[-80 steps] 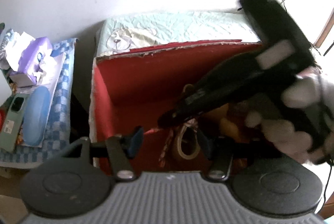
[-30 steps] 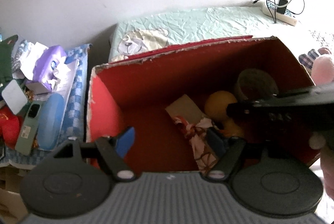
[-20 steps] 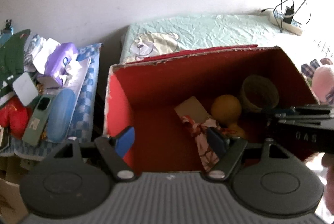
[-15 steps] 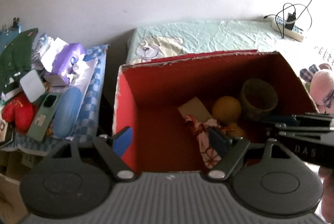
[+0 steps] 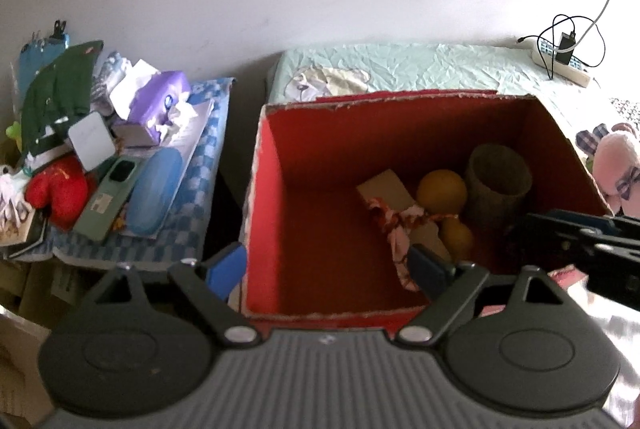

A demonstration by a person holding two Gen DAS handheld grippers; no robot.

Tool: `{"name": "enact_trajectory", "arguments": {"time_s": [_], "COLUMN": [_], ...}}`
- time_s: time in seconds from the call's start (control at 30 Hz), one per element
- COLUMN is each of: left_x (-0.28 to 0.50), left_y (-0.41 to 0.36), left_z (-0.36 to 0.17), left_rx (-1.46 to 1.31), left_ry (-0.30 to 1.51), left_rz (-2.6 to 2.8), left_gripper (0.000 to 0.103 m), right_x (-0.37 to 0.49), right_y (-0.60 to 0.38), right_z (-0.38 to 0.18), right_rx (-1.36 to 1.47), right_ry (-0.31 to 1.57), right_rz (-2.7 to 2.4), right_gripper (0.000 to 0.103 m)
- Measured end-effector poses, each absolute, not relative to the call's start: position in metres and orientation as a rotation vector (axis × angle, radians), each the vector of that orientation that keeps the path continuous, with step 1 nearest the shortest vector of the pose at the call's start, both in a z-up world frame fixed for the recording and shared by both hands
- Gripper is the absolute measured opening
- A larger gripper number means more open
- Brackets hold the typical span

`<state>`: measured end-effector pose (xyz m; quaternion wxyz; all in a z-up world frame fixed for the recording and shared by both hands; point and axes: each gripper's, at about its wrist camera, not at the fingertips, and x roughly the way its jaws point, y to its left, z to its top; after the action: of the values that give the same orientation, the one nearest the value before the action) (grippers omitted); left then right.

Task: Organize objects
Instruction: 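Move the right gripper down beside the box to the red gift box, then close the right gripper on the red patterned gift box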

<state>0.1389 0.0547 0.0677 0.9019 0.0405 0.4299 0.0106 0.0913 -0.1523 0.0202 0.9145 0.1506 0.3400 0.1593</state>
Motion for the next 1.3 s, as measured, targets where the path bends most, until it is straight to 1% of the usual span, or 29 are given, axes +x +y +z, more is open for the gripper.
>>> {"name": "enact_trajectory", "arguments": {"time_s": [0.2, 0.37, 0.47, 0.63, 0.7, 0.77, 0.8, 0.83, 0.93, 1.0, 1.2, 1.3], "left_x": [0.122, 0.103, 0.091, 0.072, 0.066, 0.062, 0.060, 0.057, 0.054, 0.054, 0.058, 0.061], "left_y": [0.065, 0.076, 0.084, 0.093, 0.093, 0.094, 0.094, 0.094, 0.089, 0.084, 0.073, 0.070], "left_z": [0.071, 0.070, 0.063, 0.043, 0.032, 0.022, 0.018, 0.013, 0.000, -0.006, -0.020, -0.028], "left_rx": [0.060, 0.028, -0.004, -0.061, -0.078, -0.109, -0.123, -0.135, -0.149, -0.154, -0.151, -0.135], "left_ry": [0.881, 0.901, 0.931, 1.007, 1.039, 1.073, 1.086, 1.099, 1.125, 1.149, 1.195, 1.216], "left_rz": [0.022, 0.037, 0.064, 0.038, 0.017, -0.017, -0.039, -0.062, -0.113, -0.139, -0.182, -0.185], "left_gripper": [0.087, 0.091, 0.091, 0.092, 0.092, 0.092, 0.092, 0.095, 0.095, 0.095, 0.095, 0.095], "right_x": [0.073, 0.068, 0.071, 0.078, 0.079, 0.079, 0.078, 0.078, 0.079, 0.082, 0.091, 0.095], "right_y": [-0.149, -0.145, -0.140, -0.139, -0.141, -0.141, -0.140, -0.140, -0.137, -0.134, -0.121, -0.111], "right_z": [0.018, 0.011, 0.003, -0.025, -0.032, -0.037, -0.039, -0.041, -0.049, -0.050, -0.056, -0.062], "right_rx": [0.293, 0.293, 0.285, 0.372, 0.414, 0.446, 0.458, 0.467, 0.504, 0.519, 0.499, 0.475], "right_ry": [0.722, 0.785, 0.861, 1.017, 1.046, 1.054, 1.056, 1.060, 1.097, 1.112, 1.147, 1.170], "right_rz": [0.399, 0.497, 0.533, 0.538, 0.525, 0.512, 0.509, 0.511, 0.521, 0.531, 0.564, 0.579], "right_gripper": [0.034, 0.034, 0.034, 0.035, 0.035, 0.037, 0.042, 0.043, 0.043, 0.046, 0.053, 0.053]}}
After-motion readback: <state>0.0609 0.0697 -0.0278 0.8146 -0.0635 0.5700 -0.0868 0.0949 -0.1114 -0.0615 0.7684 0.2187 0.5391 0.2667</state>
